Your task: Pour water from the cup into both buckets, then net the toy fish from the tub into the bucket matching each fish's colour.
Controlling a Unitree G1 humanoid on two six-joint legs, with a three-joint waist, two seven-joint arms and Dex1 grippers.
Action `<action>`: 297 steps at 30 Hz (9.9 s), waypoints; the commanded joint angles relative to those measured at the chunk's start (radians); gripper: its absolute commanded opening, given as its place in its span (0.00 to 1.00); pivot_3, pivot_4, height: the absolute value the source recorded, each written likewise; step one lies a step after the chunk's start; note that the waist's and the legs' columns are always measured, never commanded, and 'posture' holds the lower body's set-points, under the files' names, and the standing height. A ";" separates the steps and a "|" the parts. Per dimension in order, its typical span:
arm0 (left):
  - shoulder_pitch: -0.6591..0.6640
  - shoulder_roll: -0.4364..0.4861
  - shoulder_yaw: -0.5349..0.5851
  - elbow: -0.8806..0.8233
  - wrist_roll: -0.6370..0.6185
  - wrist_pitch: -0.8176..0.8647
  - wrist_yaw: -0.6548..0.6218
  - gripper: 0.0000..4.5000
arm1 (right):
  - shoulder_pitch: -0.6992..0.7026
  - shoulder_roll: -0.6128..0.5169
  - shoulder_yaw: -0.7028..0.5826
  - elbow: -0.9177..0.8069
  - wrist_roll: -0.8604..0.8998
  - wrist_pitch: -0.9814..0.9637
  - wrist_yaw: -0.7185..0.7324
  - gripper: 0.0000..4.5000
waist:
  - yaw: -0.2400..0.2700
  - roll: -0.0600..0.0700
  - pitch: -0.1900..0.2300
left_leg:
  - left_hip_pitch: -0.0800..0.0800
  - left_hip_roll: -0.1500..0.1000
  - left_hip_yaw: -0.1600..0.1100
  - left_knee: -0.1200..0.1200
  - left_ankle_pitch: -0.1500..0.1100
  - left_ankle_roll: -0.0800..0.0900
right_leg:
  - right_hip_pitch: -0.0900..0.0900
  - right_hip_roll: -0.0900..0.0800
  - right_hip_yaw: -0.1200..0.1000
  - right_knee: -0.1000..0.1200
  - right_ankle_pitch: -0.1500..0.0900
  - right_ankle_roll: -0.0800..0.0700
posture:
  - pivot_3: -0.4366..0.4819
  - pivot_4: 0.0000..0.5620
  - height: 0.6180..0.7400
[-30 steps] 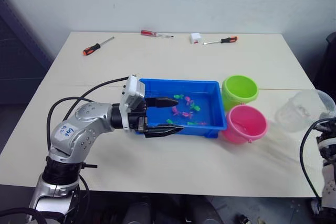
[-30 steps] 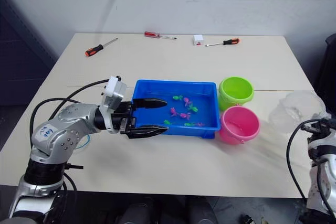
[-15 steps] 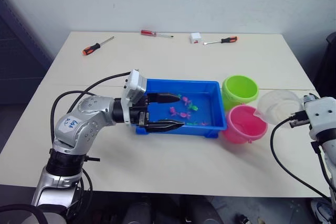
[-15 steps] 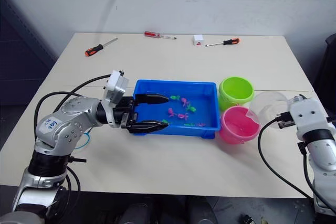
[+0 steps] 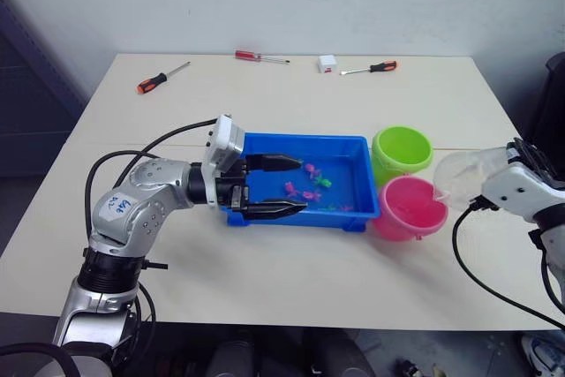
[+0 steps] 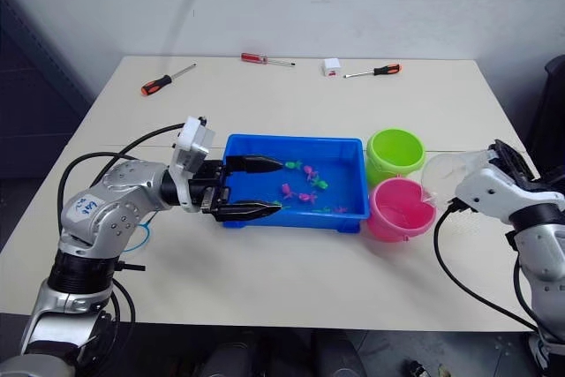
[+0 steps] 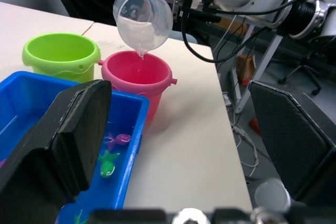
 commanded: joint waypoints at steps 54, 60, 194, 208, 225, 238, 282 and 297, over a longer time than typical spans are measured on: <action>-0.120 -0.084 0.044 0.170 0.111 -0.104 0.074 1.00 | -0.914 -0.070 0.488 0.843 -0.117 -0.201 -0.132 0.01 | -0.022 -0.002 0.001 | -0.003 0.000 0.001 0.003 0.002 0.000 | -0.005 -0.001 0.000 0.007 0.000 0.000 | 0.48 0.27 1.00; -0.114 -0.083 0.048 0.151 0.106 -0.097 0.084 1.00 | -0.955 -0.107 0.584 0.880 -0.266 -0.278 -0.220 0.01 | -0.027 -0.002 0.001 | -0.005 0.000 0.001 0.004 0.002 0.000 | -0.007 -0.001 0.000 0.010 0.000 0.000 | 0.48 0.27 1.00; -0.317 0.234 -0.069 1.258 0.695 -0.242 0.058 1.00 | -0.264 0.212 0.387 -0.379 0.978 0.516 0.636 0.99 | 0.001 -0.014 0.007 | -0.033 0.000 -0.002 0.018 0.009 0.005 | -0.019 -0.021 -0.032 0.011 0.003 0.002 | 0.48 0.27 1.00; -0.285 0.210 -0.061 1.279 0.739 -0.284 0.057 0.03 | -0.265 0.191 0.386 -0.397 0.999 0.536 0.628 1.00 | 0.002 -0.014 0.007 | -0.032 0.000 -0.002 0.018 0.010 0.004 | -0.019 -0.021 -0.031 0.014 0.003 0.002 | 0.48 0.27 1.00; -0.130 0.346 0.170 0.230 0.245 0.005 -0.260 0.01 | -0.433 0.082 0.293 -0.365 1.203 0.687 0.743 1.00 | 0.001 -0.017 0.009 | -0.033 0.000 -0.003 0.019 0.010 0.004 | -0.019 -0.022 -0.032 0.016 0.003 0.001 | 0.48 0.27 1.00; -0.017 0.264 -0.133 -0.214 0.335 -0.057 -0.126 0.01 | -0.689 0.010 0.389 -0.315 1.227 0.788 0.855 1.00 | -0.002 -0.016 0.010 | -0.032 0.000 -0.004 0.018 0.011 0.004 | -0.018 -0.019 -0.031 0.014 0.003 0.001 | 0.48 0.27 1.00; -0.105 0.144 -0.032 -0.043 0.195 0.006 -0.141 0.25 | -0.716 -0.006 0.501 -0.244 0.931 0.671 0.985 0.00 | 0.000 -0.016 0.010 | -0.033 0.000 -0.004 0.019 0.012 0.005 | -0.018 -0.020 -0.031 0.014 0.003 0.001 | 0.48 0.27 1.00; 0.073 0.194 0.138 -0.095 0.095 0.034 -0.032 0.99 | -0.916 -0.211 0.535 0.335 0.454 -0.031 1.074 0.00 | -0.001 -0.015 0.011 | -0.031 0.000 -0.003 0.020 0.012 0.005 | -0.017 -0.020 -0.031 0.014 0.003 0.001 | 0.48 0.27 1.00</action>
